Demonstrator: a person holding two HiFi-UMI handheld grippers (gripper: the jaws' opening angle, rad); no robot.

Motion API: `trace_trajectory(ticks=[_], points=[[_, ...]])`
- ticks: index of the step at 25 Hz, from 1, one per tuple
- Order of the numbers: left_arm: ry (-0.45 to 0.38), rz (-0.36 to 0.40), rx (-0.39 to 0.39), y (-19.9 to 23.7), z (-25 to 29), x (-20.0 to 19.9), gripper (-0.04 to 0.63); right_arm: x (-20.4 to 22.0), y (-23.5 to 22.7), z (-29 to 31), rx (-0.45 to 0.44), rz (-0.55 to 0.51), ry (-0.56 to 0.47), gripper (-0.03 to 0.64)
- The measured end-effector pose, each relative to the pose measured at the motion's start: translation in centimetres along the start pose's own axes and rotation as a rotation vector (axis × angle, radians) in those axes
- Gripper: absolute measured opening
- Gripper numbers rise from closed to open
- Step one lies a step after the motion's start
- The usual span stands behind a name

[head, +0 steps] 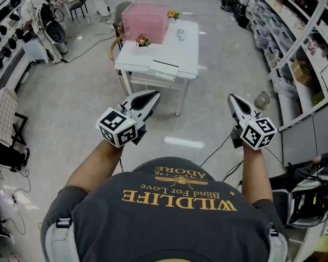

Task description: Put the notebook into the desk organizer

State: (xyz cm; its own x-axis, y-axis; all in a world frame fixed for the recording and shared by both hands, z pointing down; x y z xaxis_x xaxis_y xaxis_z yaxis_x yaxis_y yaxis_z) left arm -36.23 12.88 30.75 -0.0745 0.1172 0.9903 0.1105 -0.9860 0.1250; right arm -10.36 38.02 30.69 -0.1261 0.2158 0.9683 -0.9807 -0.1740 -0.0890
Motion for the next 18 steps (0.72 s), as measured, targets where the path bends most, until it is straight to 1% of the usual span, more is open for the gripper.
trace_trajectory(ticks=[12,18], points=[[-0.005,0.002,0.0,-0.8,0.2,-0.2,0.0,-0.5,-0.2,-0.6,-0.014,-0.011,-0.009,-0.002],[-0.004,0.014,-0.004,-1.5,0.4,-0.3,0.0,-0.2,-0.6,-1.2,-0.021,0.021,-0.026,0.0]])
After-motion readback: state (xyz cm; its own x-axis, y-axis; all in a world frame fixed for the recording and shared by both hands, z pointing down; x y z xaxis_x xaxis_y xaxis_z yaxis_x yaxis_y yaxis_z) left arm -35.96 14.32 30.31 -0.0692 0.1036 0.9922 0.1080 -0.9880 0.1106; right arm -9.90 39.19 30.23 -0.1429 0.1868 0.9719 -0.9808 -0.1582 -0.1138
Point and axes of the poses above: the fingertips, and each gripper's own axes: z forward along the fingers, y to its left, x out of its underside, the point moved 9 cm from there along -z, backward along the fingers, and after that the axes turned 7 degrees about y, right-handed, at the moved point
